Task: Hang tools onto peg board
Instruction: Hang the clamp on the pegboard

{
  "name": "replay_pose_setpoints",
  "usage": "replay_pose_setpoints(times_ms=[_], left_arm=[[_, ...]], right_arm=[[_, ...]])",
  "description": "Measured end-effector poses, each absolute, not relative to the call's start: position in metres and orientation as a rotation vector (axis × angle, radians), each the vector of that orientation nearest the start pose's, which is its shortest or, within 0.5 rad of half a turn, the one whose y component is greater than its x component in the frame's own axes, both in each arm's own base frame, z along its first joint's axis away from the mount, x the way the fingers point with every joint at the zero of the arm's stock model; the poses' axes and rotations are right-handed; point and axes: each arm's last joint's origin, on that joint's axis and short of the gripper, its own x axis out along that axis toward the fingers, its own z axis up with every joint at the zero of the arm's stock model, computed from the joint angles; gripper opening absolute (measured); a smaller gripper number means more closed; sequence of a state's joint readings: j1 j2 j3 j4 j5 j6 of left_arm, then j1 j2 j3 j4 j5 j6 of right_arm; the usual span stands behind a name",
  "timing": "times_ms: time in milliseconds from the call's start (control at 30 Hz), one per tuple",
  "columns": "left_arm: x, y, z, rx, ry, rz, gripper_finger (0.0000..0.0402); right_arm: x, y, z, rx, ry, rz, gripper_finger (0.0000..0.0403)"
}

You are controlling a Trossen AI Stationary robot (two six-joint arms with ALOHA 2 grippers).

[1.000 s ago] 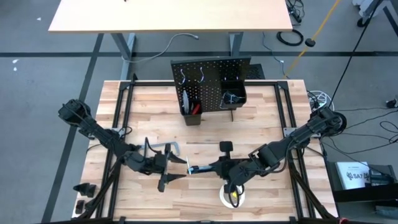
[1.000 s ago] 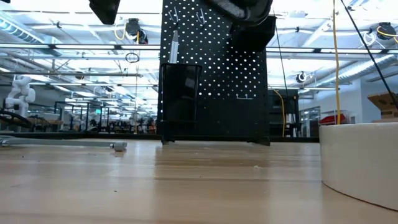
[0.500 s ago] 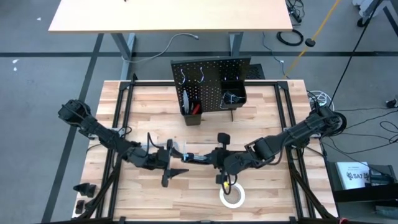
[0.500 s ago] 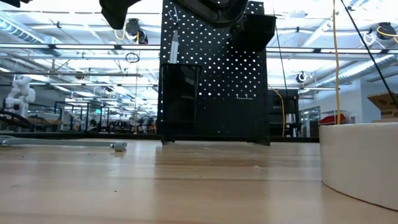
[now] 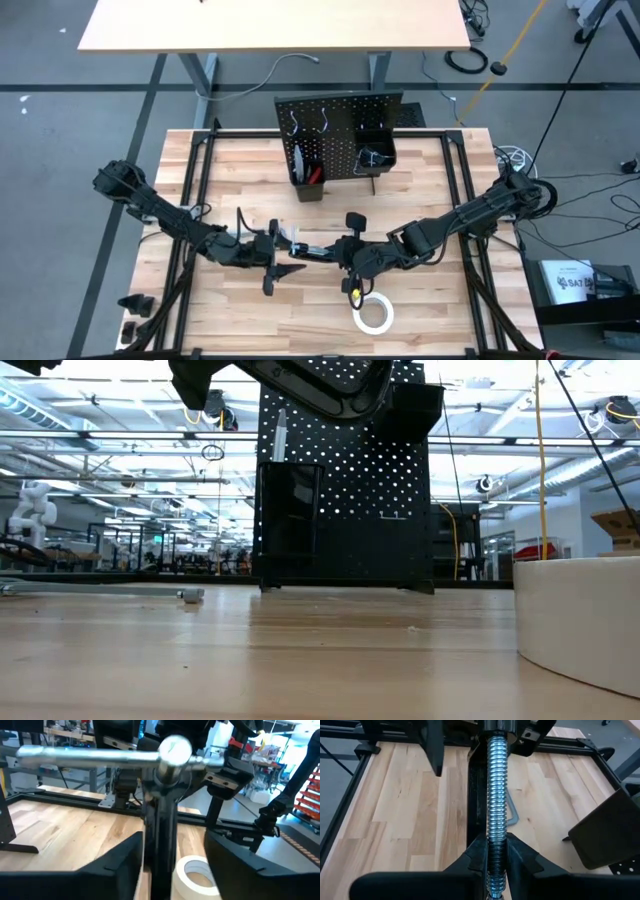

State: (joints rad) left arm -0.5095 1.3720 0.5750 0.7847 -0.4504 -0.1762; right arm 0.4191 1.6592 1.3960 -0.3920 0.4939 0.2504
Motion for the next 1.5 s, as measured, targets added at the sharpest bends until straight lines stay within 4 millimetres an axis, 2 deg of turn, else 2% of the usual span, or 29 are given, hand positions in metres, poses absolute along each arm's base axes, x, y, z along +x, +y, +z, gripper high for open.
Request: replay_pose_setpoints(times_ms=[100,267,633,767,933,1100,1367,1500], left_arm=[[0.247,-0.124,0.227,-0.163,0.028,-0.059,0.0165],[0.247,-0.124,0.226,-0.140,0.030,-0.062,0.0054],[0.247,-0.124,0.226,-0.134,0.032,-0.066,0.0057],[0.247,-0.124,0.225,-0.154,0.044,-0.066,0.0057],[0.246,-0.123,0.226,-0.252,0.035,-0.034,0.0057],[0.242,-0.120,0.233,-0.393,0.035,-0.022,0.0057],[0.233,-0.107,0.234,-0.668,0.145,0.045,0.0057],[0.235,-0.102,0.237,-0.786,0.162,-0.019,0.0057]], right_arm=[[0.343,0.138,0.303,-0.046,0.575,-0.141,0.0033],[0.343,0.138,0.303,-0.046,0.576,-0.137,0.0033],[0.343,0.138,0.303,-0.085,0.584,-0.111,0.0041],[0.343,0.138,0.305,-0.105,0.572,-0.106,0.0111],[0.343,0.138,0.305,-0.253,0.583,-0.065,0.0202],[0.340,0.144,0.304,-0.379,0.592,-0.008,0.0257],[0.330,0.167,0.305,-0.502,0.563,0.091,0.0261],[0.330,0.179,0.299,-0.561,0.564,0.165,0.0256]])
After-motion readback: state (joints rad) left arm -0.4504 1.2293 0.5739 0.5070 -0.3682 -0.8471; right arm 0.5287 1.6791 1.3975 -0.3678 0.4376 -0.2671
